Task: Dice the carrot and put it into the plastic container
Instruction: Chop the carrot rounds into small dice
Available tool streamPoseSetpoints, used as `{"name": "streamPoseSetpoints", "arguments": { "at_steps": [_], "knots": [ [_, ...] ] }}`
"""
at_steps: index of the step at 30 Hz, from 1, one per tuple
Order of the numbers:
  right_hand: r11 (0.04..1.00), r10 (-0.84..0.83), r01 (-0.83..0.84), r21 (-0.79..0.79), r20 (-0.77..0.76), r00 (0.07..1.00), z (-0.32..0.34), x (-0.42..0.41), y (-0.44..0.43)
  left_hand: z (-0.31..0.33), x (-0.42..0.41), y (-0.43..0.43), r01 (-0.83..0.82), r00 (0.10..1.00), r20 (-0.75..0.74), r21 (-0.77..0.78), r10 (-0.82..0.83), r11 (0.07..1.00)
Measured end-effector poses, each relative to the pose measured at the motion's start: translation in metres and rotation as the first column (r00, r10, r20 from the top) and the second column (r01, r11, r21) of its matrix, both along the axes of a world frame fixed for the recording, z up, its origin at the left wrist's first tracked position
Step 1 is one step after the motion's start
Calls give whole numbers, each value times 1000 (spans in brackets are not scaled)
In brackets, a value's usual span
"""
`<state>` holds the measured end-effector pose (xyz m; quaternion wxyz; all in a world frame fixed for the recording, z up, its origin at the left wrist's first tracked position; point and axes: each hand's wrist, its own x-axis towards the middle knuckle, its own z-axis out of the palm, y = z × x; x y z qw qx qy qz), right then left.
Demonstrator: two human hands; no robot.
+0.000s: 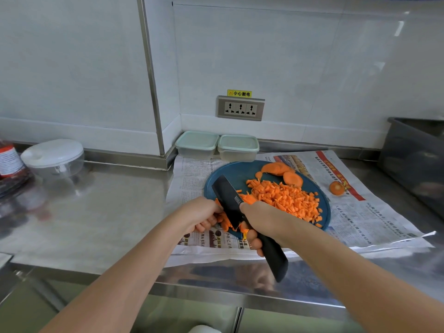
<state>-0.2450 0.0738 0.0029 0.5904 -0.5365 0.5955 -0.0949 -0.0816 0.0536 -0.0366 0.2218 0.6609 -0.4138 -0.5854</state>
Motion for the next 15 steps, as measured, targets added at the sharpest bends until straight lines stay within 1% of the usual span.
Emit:
{"name": "streamPoseSetpoints", "arguments": {
  "at_steps": [2,4,8,11,15],
  "knots": [
    [999,31,-31,-9,35,999,2,0,-1,-1,0,-1,4,1000,-21,14,-4,1000],
    [999,20,-24,42,94,995,4,1,-1,-2,1,-2,17,999,-44,28,-16,999],
    [1000,-3,3,7,3,1000,8,4,2,-6,4,-6,19,998,-66,27,-17,999],
    [1000,-12,11,-13,-51,999,9,7,6,-4,2,-7,29,993,-119,107,-17,994],
    [999,-4,1,-48,-71,997,5,6,12,-2,-1,-6,28,999,-23,82,-26,996]
  ]
}}
